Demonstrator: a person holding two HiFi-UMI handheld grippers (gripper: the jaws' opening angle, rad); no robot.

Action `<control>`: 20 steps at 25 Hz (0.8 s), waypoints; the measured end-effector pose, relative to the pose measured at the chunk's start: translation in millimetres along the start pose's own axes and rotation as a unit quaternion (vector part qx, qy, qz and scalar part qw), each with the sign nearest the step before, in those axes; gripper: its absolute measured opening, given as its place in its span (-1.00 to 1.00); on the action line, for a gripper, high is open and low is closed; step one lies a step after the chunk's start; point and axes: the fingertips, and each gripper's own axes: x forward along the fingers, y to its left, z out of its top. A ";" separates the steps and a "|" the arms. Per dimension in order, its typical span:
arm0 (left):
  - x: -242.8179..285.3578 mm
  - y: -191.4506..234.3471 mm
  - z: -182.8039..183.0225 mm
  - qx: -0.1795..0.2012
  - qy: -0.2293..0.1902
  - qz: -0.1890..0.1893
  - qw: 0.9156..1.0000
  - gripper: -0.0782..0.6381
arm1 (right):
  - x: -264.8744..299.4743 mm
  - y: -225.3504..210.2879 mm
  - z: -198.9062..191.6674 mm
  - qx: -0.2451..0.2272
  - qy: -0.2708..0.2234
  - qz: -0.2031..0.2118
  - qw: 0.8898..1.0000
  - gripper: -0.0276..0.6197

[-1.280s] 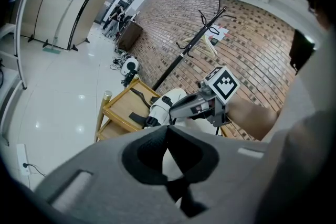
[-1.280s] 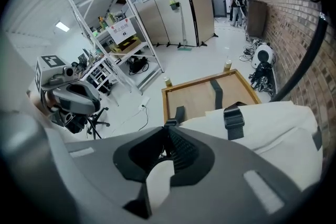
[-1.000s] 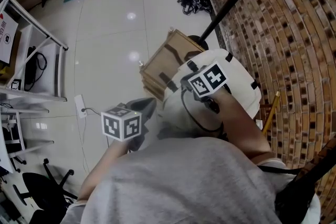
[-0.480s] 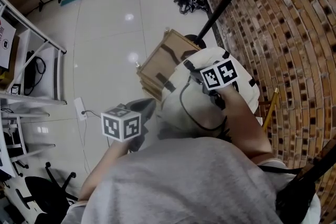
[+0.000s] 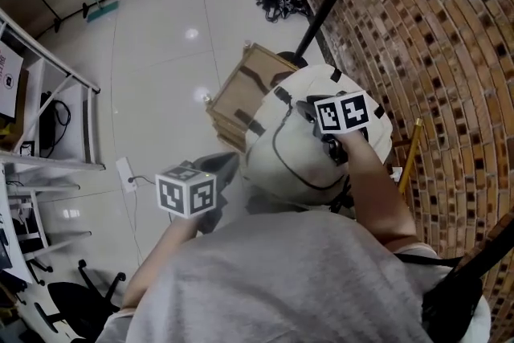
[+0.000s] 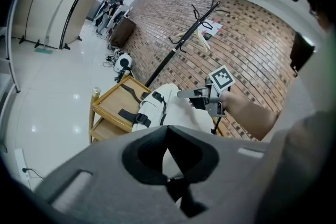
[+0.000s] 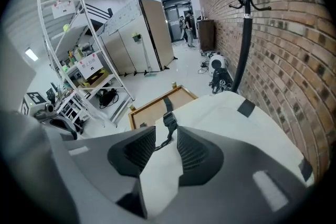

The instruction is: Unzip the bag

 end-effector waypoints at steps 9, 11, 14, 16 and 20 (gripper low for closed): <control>-5.6 -29.9 -61.4 0.027 0.054 -0.073 0.996 -0.78 | -63.5 92.0 -116.1 0.064 -0.072 0.063 0.993 -0.91; -1.8 -34.6 -87.4 0.031 0.083 -0.085 0.992 -0.78 | -67.4 120.1 -159.6 0.091 -0.060 0.088 0.990 -0.91; -1.1 -52.0 -115.2 0.052 0.113 -0.106 0.987 -0.78 | -74.2 153.3 -211.6 0.102 -0.036 0.106 0.988 -0.91; -1.8 -70.7 -128.2 0.068 0.128 -0.128 0.981 -0.78 | -83.9 163.5 -232.0 0.104 -0.035 0.100 0.989 -0.91; -5.7 -100.1 -145.3 0.105 0.145 -0.151 0.972 -0.78 | -109.2 171.7 -257.8 0.124 -0.054 0.083 0.987 -0.91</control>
